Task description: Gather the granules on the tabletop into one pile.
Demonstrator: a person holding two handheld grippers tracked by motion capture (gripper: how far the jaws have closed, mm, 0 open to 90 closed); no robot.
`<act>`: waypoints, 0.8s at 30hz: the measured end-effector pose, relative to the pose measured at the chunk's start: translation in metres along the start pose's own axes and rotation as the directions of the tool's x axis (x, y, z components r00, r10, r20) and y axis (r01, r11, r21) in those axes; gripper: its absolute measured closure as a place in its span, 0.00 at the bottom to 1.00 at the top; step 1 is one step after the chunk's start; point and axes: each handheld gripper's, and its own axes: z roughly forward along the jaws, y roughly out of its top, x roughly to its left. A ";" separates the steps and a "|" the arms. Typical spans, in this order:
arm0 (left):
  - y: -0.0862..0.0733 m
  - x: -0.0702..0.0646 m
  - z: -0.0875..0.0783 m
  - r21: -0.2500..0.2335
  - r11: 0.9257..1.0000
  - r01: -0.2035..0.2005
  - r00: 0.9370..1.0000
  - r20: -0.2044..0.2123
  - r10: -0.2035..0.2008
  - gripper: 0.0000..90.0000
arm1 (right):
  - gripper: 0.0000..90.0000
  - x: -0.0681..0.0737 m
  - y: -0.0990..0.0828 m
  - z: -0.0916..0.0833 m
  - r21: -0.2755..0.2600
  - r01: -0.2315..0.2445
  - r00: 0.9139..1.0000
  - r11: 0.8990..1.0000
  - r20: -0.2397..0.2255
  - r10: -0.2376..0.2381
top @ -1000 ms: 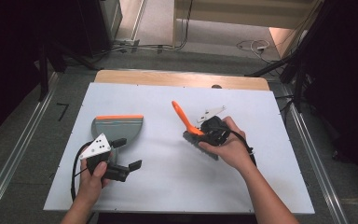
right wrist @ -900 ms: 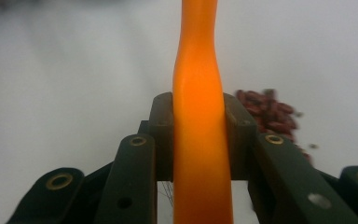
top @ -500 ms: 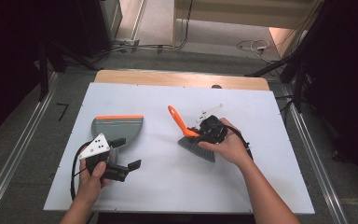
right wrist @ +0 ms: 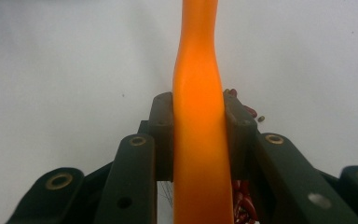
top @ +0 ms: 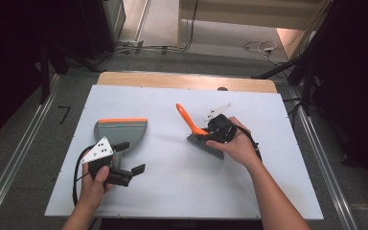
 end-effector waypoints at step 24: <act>0.000 0.000 0.000 0.003 1.000 -0.006 1.000 -0.002 0.006 0.00 | 0.76 0.005 -0.028 -0.055 -0.163 -0.113 0.993 0.980 0.020 0.118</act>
